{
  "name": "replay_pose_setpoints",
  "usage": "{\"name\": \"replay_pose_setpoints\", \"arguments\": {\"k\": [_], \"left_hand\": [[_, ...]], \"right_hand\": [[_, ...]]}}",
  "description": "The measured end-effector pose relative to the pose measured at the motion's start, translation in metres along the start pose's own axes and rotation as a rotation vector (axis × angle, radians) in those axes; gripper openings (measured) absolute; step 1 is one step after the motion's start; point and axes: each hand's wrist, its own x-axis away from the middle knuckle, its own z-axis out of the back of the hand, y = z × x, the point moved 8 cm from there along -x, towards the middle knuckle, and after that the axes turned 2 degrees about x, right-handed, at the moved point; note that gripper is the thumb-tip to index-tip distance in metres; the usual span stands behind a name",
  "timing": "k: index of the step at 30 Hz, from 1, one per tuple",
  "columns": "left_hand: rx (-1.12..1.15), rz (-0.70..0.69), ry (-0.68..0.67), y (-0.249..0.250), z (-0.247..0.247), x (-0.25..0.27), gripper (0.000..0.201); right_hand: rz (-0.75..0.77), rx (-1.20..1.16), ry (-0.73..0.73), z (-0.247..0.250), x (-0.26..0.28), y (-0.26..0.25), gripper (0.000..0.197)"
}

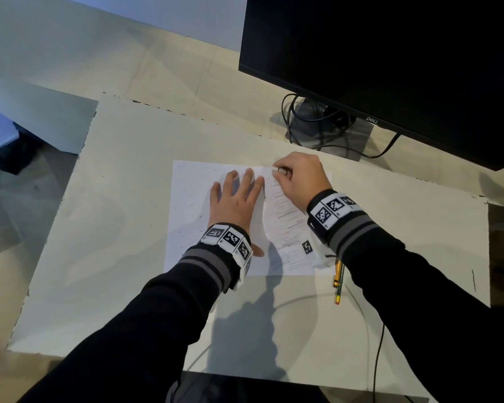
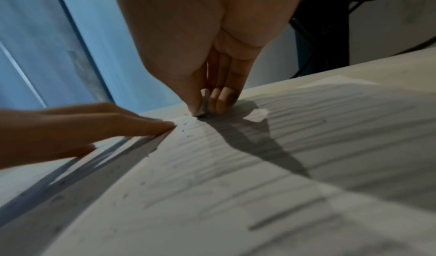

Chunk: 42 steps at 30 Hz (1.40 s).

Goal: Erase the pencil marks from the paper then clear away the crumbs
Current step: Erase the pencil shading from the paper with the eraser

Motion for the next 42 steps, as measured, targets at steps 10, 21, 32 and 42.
{"name": "replay_pose_setpoints", "arguments": {"k": [10,21,32,42], "left_hand": [[0.005,-0.002,0.0,0.001,0.001,0.0,0.153],[-0.006,-0.006,-0.006,0.002,0.002,0.0,0.153],[-0.032,0.001,0.004,0.002,0.0,-0.003,0.155],[-0.019,0.004,-0.008,0.003,0.001,-0.003,0.156]], "right_hand": [[-0.006,0.027,0.0,0.002,0.001,-0.001,0.016],[-0.015,0.068,0.015,0.0,0.011,0.0,0.017],[0.041,0.102,-0.042,-0.004,0.016,-0.006,0.017],[0.109,0.095,-0.075,-0.011,0.025,-0.015,0.017]]}}
